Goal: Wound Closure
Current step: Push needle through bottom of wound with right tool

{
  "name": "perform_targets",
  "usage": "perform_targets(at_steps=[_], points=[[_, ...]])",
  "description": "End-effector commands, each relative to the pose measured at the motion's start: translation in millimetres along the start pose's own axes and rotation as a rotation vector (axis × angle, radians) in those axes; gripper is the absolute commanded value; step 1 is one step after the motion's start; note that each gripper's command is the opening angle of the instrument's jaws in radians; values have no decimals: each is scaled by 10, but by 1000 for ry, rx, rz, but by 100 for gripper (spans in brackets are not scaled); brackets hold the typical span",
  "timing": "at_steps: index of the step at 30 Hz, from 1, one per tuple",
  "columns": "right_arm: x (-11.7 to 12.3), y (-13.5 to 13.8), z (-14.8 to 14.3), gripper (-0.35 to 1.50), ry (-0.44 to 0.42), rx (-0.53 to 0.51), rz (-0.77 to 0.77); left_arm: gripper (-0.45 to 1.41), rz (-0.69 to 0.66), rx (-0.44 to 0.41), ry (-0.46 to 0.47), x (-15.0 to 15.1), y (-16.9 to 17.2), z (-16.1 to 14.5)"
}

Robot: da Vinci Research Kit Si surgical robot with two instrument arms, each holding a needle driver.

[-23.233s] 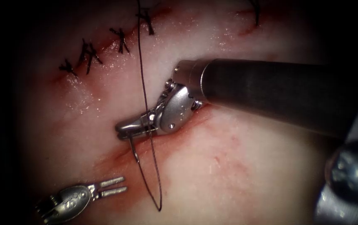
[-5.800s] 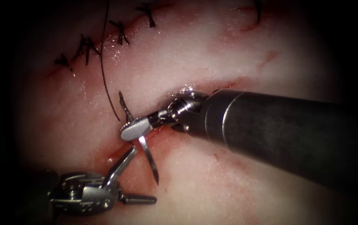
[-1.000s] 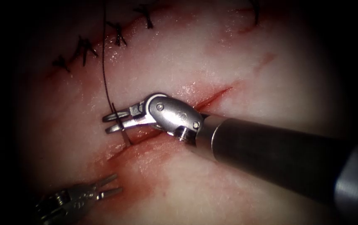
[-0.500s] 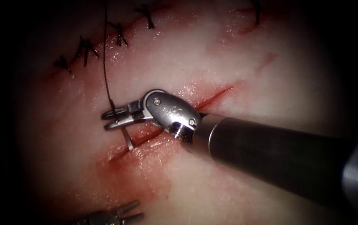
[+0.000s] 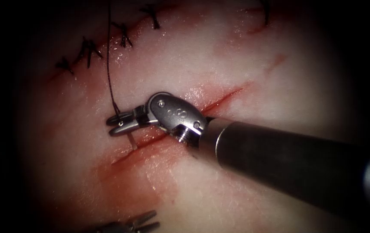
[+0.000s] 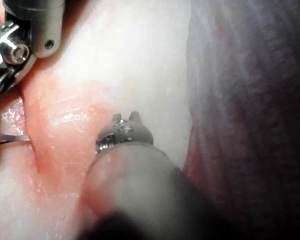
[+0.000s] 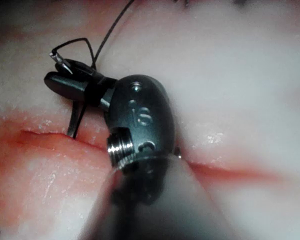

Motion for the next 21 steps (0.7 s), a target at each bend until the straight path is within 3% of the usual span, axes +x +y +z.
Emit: perform_targets(at_steps=[1, 5, 12, 21], points=[[2, 7, 8, -35, -6, 8, 50, -11, 4, -2, 3, -6, -5, 12], [2, 6, 8, -35, -32, 17, 81, -11, 17, -2, 10, -25, -12, 23], [3, 8, 11, -35, -31, 11, 135, -11, 11, 2, 15, -33, -13, 28], [6, 1, 21, -35, -45, -146, 230, -11, 4, 3, 14, -32, -12, 26]])
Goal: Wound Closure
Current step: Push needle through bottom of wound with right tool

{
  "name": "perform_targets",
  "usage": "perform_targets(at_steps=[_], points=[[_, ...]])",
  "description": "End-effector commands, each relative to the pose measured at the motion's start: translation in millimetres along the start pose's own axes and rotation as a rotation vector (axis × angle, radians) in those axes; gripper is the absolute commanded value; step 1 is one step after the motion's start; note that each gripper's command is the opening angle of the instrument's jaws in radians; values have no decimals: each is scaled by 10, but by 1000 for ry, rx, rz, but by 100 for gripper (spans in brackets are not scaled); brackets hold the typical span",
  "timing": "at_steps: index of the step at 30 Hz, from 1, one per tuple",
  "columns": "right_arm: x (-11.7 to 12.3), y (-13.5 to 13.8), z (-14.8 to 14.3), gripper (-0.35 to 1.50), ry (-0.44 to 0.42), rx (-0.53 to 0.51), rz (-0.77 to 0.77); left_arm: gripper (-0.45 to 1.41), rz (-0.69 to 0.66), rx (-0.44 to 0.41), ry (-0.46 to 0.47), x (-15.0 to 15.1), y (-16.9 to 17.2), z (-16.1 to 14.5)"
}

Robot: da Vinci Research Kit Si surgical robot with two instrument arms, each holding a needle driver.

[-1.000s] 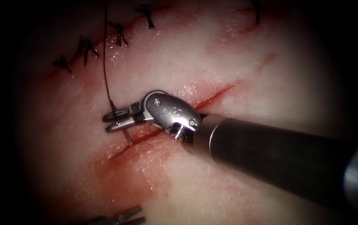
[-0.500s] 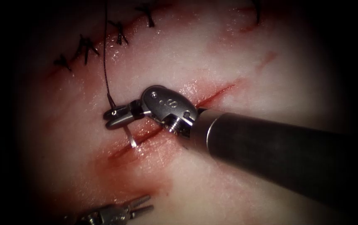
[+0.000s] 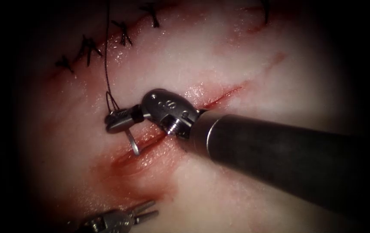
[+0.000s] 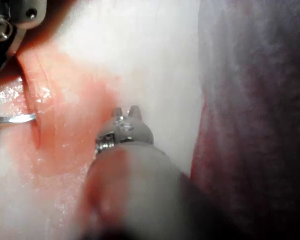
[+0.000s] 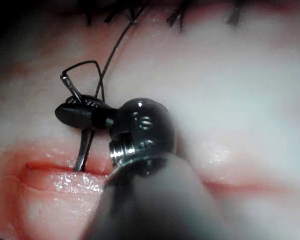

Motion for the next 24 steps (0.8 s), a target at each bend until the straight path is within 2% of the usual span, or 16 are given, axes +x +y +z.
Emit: perform_targets(at_steps=[1, 15, 24], points=[[3, 4, 9, -35, -10, 1, 18, -11, 2, -2, 2, -1, -1, 7], [11, 2, 4, -35, -7, 14, 293, -11, 3, 9, -7, -5, -6, 11], [10, -4, 5, -35, -10, 45, 374, -11, 4, 8, -6, -6, -7, 10]])
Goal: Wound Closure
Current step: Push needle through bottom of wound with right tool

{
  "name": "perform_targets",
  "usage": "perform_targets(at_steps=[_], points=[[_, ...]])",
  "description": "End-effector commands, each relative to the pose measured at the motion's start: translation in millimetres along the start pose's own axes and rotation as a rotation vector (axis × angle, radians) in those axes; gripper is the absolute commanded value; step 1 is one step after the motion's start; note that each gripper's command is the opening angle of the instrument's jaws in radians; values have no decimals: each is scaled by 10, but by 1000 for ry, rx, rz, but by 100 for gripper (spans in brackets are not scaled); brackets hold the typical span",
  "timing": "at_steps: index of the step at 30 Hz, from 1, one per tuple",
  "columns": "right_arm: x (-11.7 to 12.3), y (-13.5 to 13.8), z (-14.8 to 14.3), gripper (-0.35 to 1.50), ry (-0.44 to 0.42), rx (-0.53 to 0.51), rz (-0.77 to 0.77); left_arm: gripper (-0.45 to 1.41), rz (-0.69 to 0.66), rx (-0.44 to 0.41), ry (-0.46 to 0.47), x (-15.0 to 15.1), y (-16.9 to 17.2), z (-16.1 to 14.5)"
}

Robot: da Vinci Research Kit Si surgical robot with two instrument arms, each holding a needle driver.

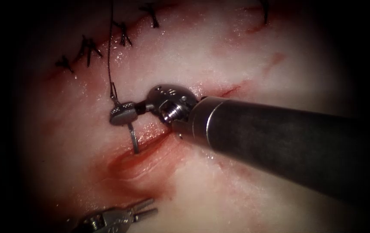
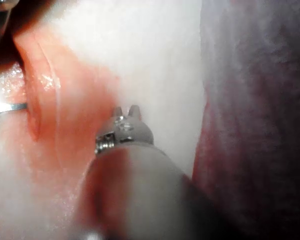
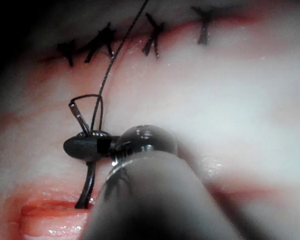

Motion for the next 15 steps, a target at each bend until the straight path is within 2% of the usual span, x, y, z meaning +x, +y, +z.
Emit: perform_targets(at_steps=[1, 15], points=[[2, 3, 9, -35, -5, 13, 3, -11, 0, -2, 2, 0, -2, 7], [-22, -16, 10, -35, -46, 68, 160, -13, -2, 2, -6, -1, -8, 5]])
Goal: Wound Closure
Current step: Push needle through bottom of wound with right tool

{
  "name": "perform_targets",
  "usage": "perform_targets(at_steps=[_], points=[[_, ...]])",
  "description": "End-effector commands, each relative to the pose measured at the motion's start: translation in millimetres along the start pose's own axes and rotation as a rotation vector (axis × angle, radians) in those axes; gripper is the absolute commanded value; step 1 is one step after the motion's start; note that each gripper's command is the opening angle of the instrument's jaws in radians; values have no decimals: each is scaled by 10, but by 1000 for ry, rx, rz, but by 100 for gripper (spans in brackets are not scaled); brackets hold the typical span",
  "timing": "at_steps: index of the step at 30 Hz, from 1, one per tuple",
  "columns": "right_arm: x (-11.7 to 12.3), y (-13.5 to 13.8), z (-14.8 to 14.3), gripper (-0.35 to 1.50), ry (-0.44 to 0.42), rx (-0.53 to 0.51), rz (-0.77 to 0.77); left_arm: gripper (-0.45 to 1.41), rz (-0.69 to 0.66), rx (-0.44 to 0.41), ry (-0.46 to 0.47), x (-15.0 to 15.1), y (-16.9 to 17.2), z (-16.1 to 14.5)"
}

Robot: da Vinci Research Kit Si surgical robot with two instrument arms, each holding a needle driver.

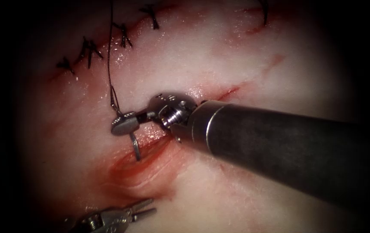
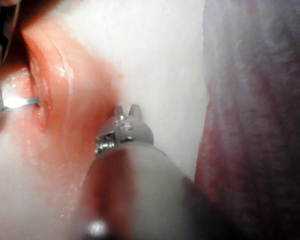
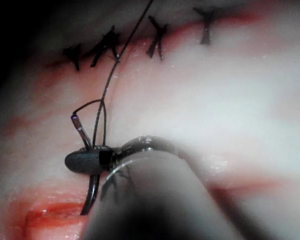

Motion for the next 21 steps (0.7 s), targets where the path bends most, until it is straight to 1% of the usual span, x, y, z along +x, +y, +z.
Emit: perform_targets(at_steps=[1, 10, 21], points=[[3, 1, 8, -35, -6, 11, 16, -13, 1, 0, 1, -1, -1, 9], [-11, -6, 14, -35, -27, 28, 39, -13, 0, -1, 1, -2, -3, 9], [-28, -10, 9, -35, -46, 34, 64, -13, 2, 0, 0, -3, -4, 7]])
